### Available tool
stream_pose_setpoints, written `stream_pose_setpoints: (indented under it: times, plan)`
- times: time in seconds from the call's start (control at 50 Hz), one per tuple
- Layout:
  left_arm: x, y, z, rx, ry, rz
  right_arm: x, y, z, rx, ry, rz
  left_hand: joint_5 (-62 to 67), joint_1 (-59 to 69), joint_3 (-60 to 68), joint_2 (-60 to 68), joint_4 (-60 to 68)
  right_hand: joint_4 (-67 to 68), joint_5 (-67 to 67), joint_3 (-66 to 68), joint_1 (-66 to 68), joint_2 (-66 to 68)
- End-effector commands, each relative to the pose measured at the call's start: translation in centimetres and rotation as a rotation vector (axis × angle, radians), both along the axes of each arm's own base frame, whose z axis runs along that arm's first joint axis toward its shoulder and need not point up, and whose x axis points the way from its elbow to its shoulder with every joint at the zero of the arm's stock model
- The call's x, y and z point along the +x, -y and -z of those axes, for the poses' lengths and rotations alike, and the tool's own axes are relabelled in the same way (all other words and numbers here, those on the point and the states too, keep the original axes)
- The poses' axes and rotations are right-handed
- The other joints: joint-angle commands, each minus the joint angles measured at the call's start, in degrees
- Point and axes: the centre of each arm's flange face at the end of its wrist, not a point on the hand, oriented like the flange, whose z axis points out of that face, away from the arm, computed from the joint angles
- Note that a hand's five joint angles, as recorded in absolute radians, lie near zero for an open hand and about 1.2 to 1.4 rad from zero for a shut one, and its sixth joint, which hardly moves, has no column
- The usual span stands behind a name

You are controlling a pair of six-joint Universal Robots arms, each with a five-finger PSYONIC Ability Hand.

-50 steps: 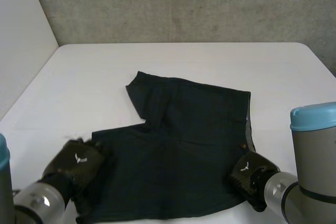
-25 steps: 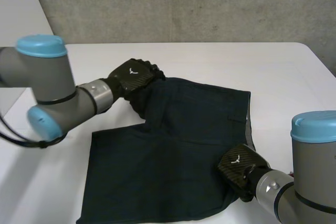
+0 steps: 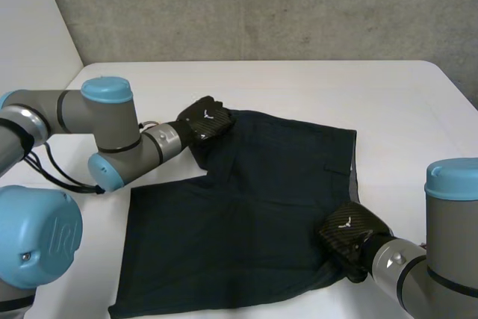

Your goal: Fold the shorts.

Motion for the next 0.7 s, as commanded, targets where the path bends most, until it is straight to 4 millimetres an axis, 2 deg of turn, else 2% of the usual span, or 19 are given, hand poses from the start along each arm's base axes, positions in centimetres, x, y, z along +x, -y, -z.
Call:
stream_pose_setpoints:
  times: [0.02, 0.14, 0.24, 0.26, 0.28, 0.3, 0.34, 0.38, 0.44, 0.52, 0.7]
  plan:
    - [0.7, 0.0, -0.3, 0.014, 0.024, -0.079, 0.0, 0.1, 0.0, -0.003, 0.001, 0.001, 14.57, 13.48, 12.81, 12.39, 12.43, 11.72, 13.42, 11.81, 23.57, 12.53]
    - [3.5, -0.2, -1.2, 0.051, 0.073, -0.206, 0.1, 0.0, 0.0, -0.004, 0.002, -0.002, 14.57, 13.48, 12.81, 12.39, 12.43, 11.72, 13.42, 11.81, 23.57, 12.53]
    - [4.1, -0.4, -1.5, 0.043, 0.063, -0.213, 0.1, 0.1, 0.0, -0.006, 0.002, -0.002, 14.57, 13.48, 12.81, 12.39, 12.43, 11.72, 13.42, 11.81, 23.57, 12.53]
    - [3.9, -0.3, -1.7, 0.031, 0.052, -0.205, 0.1, 0.1, 0.0, -0.006, 0.002, -0.002, 3.1, 2.01, 1.34, 0.92, 0.96, 11.72, 13.42, 11.81, 23.57, 12.53]
    - [3.7, -0.3, -1.9, 0.017, 0.04, -0.195, 0.1, 0.1, 0.0, -0.005, 0.001, -0.002, -14.16, -15.26, -15.93, -16.34, -16.3, 11.72, 13.42, 11.81, 23.57, 12.53]
    - [3.3, -0.2, -2.3, -0.012, 0.021, -0.171, 0.1, 0.1, 0.0, -0.006, 0.002, -0.002, -37.65, -38.74, -39.41, -39.83, -39.79, 11.72, 13.42, 11.81, 23.57, 12.53]
    - [2.9, 0.0, -2.8, -0.042, -0.001, -0.145, 0.1, 0.0, 0.0, -0.003, 0.001, -0.002, -38.72, -39.81, -40.48, -40.9, -40.86, 11.72, 13.42, 11.81, 23.57, 12.53]
    - [2.3, 0.4, -3.4, -0.071, -0.028, -0.106, 0.1, 0.0, 0.1, 0.001, 0.0, -0.002, -46.26, -47.36, -48.03, -48.45, -48.4, 11.72, 13.42, 11.81, 23.57, 12.53]
    - [1.8, 0.9, -3.6, -0.094, -0.049, -0.069, 0.0, 0.0, 0.2, 0.002, -0.001, 0.0, -48.15, -49.24, -49.91, -50.33, -50.29, 11.72, 13.42, 11.81, 23.57, 12.53]
    - [0.9, 1.1, -2.3, -0.085, -0.056, -0.032, -0.1, 0.2, 0.2, 0.001, -0.001, 0.006, -47.65, -48.74, -49.41, -49.83, -49.79, 11.72, 13.42, 11.81, 23.57, 12.53]
    - [-0.5, -0.5, 0.3, -0.013, -0.029, 0.048, -0.1, 0.3, 0.5, -0.007, 0.003, 0.009, -45.46, -46.55, -47.23, -47.64, -47.6, 11.72, 13.42, 11.81, 23.57, 12.53]
